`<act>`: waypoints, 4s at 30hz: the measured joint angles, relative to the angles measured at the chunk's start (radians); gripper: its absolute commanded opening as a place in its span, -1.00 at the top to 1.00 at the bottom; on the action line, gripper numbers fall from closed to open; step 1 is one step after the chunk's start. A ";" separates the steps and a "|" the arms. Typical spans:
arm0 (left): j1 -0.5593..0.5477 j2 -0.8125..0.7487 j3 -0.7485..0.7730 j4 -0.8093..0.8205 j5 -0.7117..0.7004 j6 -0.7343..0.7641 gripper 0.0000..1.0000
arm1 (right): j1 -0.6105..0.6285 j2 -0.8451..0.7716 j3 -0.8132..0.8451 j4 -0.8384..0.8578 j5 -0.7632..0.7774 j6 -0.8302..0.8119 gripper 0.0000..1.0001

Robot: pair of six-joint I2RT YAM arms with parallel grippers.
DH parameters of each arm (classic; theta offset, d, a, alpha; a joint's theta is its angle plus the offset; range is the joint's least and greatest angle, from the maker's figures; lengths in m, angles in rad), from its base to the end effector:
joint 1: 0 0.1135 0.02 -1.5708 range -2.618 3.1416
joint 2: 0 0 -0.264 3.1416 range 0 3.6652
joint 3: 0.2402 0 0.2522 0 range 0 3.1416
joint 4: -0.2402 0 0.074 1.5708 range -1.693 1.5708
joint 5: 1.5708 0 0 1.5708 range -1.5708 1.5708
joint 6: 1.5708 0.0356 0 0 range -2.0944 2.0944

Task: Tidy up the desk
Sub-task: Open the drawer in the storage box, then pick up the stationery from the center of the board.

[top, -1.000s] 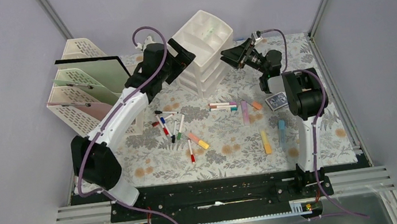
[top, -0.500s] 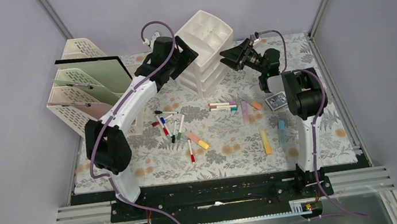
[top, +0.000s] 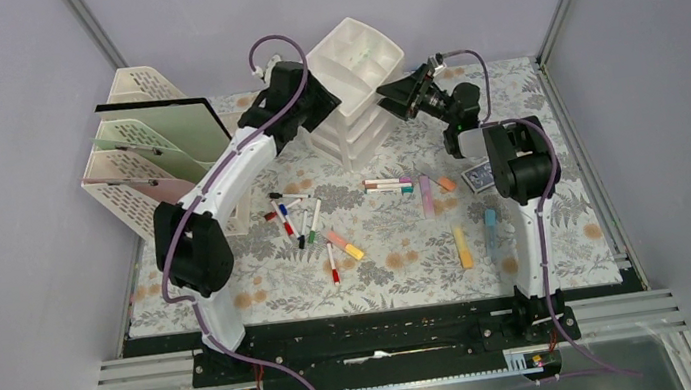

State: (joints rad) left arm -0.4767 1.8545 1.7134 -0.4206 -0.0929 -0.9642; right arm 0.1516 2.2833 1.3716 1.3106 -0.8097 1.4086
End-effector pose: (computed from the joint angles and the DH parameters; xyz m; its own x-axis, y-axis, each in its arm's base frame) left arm 0.3902 -0.1978 0.3336 -0.5878 -0.6171 -0.5231 -0.1681 0.7257 -0.6672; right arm 0.4714 0.0981 0.1946 -0.6917 0.5829 -0.4264 -0.5022 0.0359 0.8640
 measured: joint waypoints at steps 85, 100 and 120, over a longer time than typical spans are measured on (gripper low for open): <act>0.268 -0.794 -0.807 0.306 0.503 0.346 -0.97 | -0.260 -0.836 -0.148 -2.016 -0.151 -1.925 -0.73; -0.006 -0.675 -0.961 0.119 0.216 0.354 -0.62 | -0.259 -0.859 -0.272 -1.972 -0.145 -1.908 -0.73; -0.055 -0.298 -0.820 0.139 0.014 0.420 0.13 | -0.259 -0.884 -0.306 -1.925 -0.152 -1.875 -0.72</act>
State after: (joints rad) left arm -0.5320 1.5566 0.8932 -0.2817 -0.0784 -0.5446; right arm -0.1078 1.3991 1.0660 -0.6147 -0.9619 -0.4664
